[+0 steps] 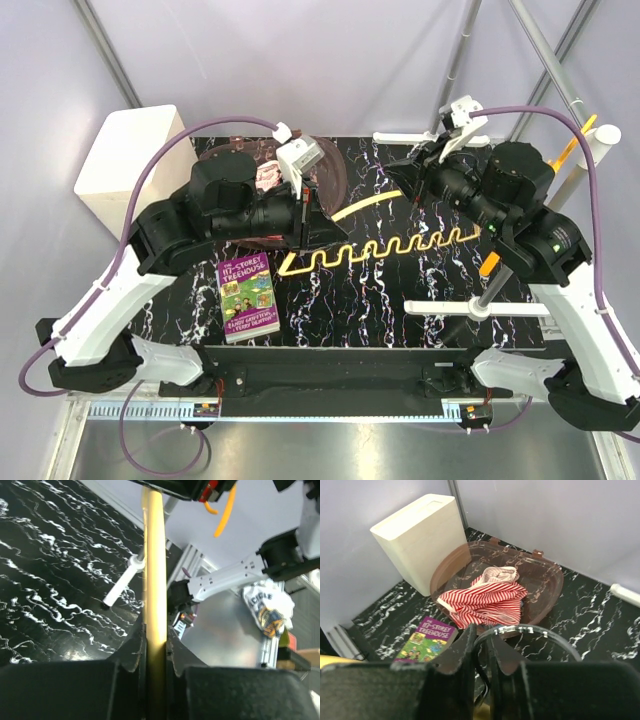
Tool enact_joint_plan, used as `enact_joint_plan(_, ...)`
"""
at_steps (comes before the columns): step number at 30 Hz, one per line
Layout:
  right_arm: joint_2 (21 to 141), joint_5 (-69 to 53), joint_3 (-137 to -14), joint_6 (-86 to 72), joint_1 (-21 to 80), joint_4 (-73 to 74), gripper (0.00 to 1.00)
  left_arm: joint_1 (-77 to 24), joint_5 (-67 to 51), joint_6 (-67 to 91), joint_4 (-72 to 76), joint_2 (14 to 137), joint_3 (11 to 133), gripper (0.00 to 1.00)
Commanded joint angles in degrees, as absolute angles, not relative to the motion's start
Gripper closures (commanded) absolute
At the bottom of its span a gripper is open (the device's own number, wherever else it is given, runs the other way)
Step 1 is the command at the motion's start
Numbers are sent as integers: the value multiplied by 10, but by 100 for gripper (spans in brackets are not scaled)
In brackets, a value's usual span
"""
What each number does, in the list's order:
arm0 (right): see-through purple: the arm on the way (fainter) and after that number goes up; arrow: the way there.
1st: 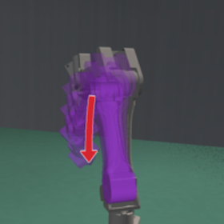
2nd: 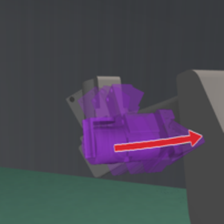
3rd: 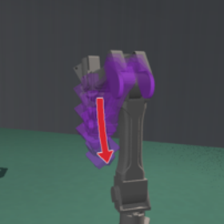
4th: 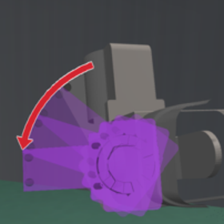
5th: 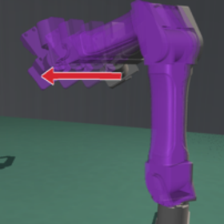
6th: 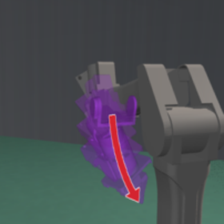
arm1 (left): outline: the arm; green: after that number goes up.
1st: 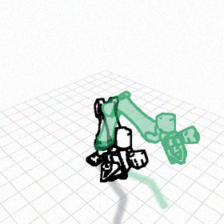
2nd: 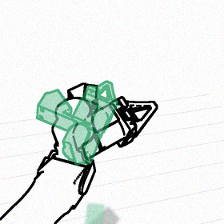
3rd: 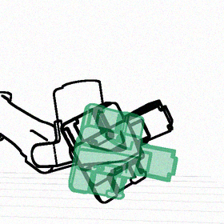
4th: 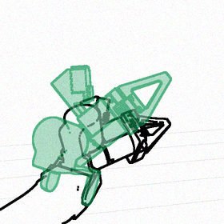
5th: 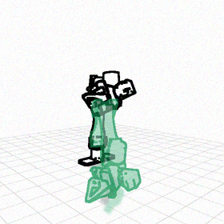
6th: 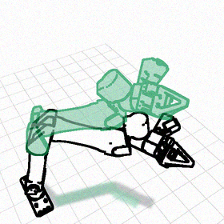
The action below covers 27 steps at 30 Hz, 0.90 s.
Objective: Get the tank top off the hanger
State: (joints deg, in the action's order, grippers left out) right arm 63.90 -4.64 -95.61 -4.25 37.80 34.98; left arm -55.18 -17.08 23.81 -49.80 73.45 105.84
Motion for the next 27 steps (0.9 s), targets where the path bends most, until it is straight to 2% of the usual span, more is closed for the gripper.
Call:
enact_joint_plan(1, 608, -38, -1004, -105, 381, 335, 76, -549, -59, 229, -514, 752, 1106, 100)
enact_joint_plan(3, 599, -17, -1020, -138, 381, 347, 61, -549, -41, 220, -510, 763, 1133, 100)
enact_joint_plan(4, 597, 24, -1029, -150, 380, 353, 41, -549, -31, 215, -507, 772, 1141, 100)
enact_joint_plan(6, 589, 60, -1067, -177, 381, 378, 24, -548, -6, 208, -490, 780, 1164, 100)
enact_joint_plan(7, 587, 93, -1095, -185, 381, 387, 8, -548, -3, 201, -479, 783, 1168, 100)
enact_joint_plan(12, 556, 166, -1168, -215, 381, 425, 3, -548, -47, 183, -385, 844, 1207, 100)
enact_joint_plan(19, 517, 159, -1273, -193, 381, 409, 8, -550, -98, 164, -317, 1003, 1345, 100)
enact_joint_plan(21, 505, 177, -1284, -188, 381, 424, 9, -550, -124, 150, -287, 1049, 1394, 100)
enact_joint_plan(27, 472, 200, -1272, -191, 381, 471, 9, -569, -122, 124, -149, 1106, 1402, 100)
